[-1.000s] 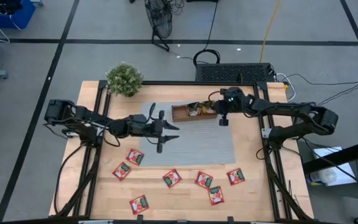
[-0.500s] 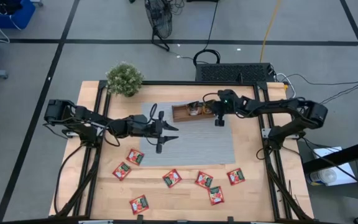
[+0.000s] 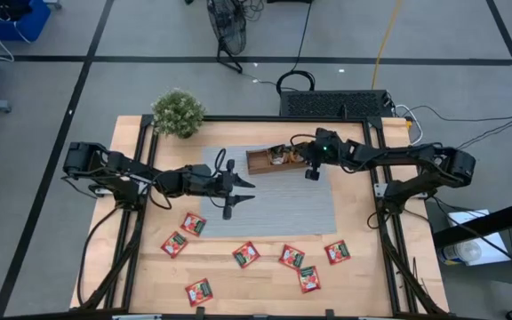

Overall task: Pick & Place Tea
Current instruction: Put the yellow tea bag into the right section of the wooden organizer, then put the red tea bag into the left section of the wooden organizer

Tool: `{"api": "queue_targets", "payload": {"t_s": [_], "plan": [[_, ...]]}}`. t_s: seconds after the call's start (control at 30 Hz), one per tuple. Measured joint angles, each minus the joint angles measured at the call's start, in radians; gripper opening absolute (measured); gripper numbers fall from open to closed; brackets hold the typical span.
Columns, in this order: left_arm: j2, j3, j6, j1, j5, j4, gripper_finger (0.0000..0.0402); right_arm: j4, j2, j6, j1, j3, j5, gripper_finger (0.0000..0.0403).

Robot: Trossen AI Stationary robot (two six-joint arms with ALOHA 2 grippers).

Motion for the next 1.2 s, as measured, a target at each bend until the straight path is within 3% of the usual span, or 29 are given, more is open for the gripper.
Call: {"api": "queue_targets", "payload": {"t_s": [0.2,0.4,0.53,0.67,0.8,0.93,1.1,1.2], "plan": [[0.0,0.0,-0.002,0.0,0.0,0.0,0.0152,0.003,-0.006,0.011,0.001,0.0,0.078,0.0128],[0.0,0.0,-0.002,0.0,-0.001,0.0,0.0152,-0.009,-0.105,0.011,0.067,0.0,0.098,0.0155],[0.0,0.0,-0.002,0.0,-0.002,0.006,0.0152,-0.083,-0.233,0.04,0.188,0.0,0.088,0.0157],[0.0,0.0,-0.002,0.0,-0.002,0.006,0.0152,-0.3,-0.37,0.115,0.385,0.001,0.042,0.0157],[0.0,0.0,-0.002,0.0,-0.002,0.006,0.0152,-0.492,-0.411,0.404,0.657,0.001,0.092,0.0169],[0.0,0.0,-0.002,0.0,-0.002,0.007,0.0152,-0.624,-0.354,0.76,0.929,0.0,0.117,0.0179],[0.001,0.0,-0.002,0.0,-0.002,0.009,0.0152,-0.536,-0.281,1.309,1.105,0.0,-0.032,0.017],[0.001,0.0,-0.002,0.0,-0.002,0.008,0.0152,-0.462,-0.251,1.409,1.174,0.0,-0.055,0.0147]]}}
